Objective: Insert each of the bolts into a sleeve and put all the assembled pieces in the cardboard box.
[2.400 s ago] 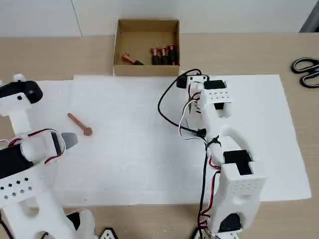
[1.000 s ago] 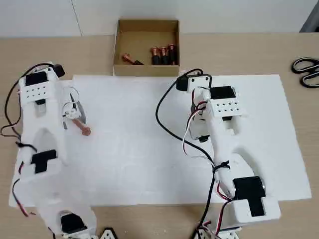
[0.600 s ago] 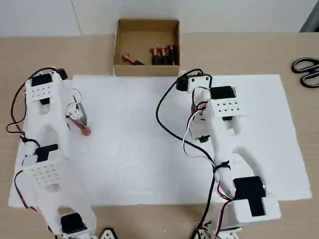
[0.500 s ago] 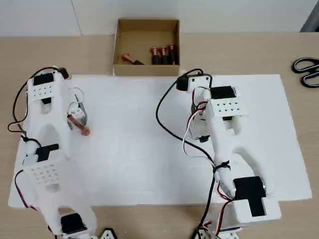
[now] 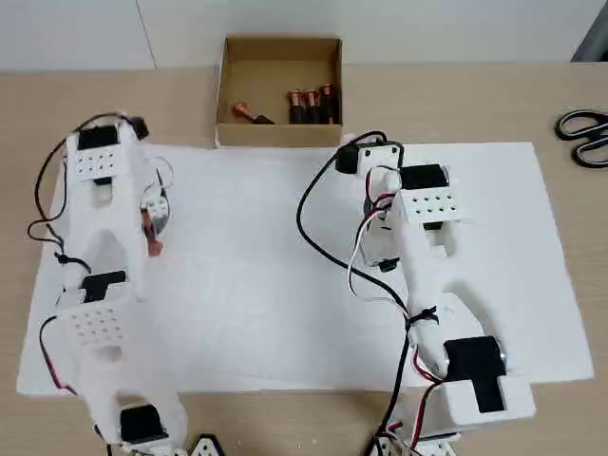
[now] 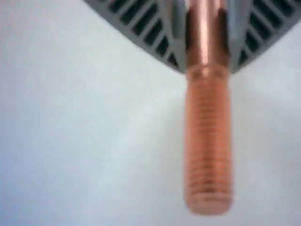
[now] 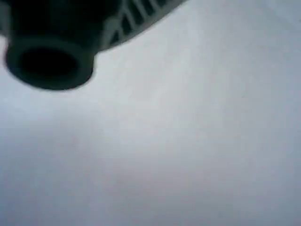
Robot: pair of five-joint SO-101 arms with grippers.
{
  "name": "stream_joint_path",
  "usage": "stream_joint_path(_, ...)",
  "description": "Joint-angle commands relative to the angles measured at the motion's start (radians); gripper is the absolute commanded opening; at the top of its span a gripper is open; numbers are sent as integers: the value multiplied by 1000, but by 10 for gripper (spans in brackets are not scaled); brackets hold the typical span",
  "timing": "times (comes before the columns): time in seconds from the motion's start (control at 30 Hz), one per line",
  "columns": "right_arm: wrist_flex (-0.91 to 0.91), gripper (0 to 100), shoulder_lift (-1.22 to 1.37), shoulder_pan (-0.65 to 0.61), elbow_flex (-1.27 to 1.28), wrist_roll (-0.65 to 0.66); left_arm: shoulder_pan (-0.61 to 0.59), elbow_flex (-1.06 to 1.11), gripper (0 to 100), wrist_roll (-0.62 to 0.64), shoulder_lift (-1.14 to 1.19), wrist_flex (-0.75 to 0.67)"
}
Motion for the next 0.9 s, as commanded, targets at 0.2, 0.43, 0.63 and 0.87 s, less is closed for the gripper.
stream_joint_path(0.2, -8, 6, -51, 8, -6, 2, 55, -182, 6, -437, -95, 55)
stream_joint_path(0.43, -8, 6, -51, 10, -6, 6, 71, -182, 6, -893, -138, 55)
stream_joint_path(0.63, -7, 6, -51, 12, -6, 8, 75, -174, 6, -1160, -138, 55)
stream_joint_path(0.87, -7, 6, -51, 12, -6, 8, 115, 41, 6, -1511, -144, 55)
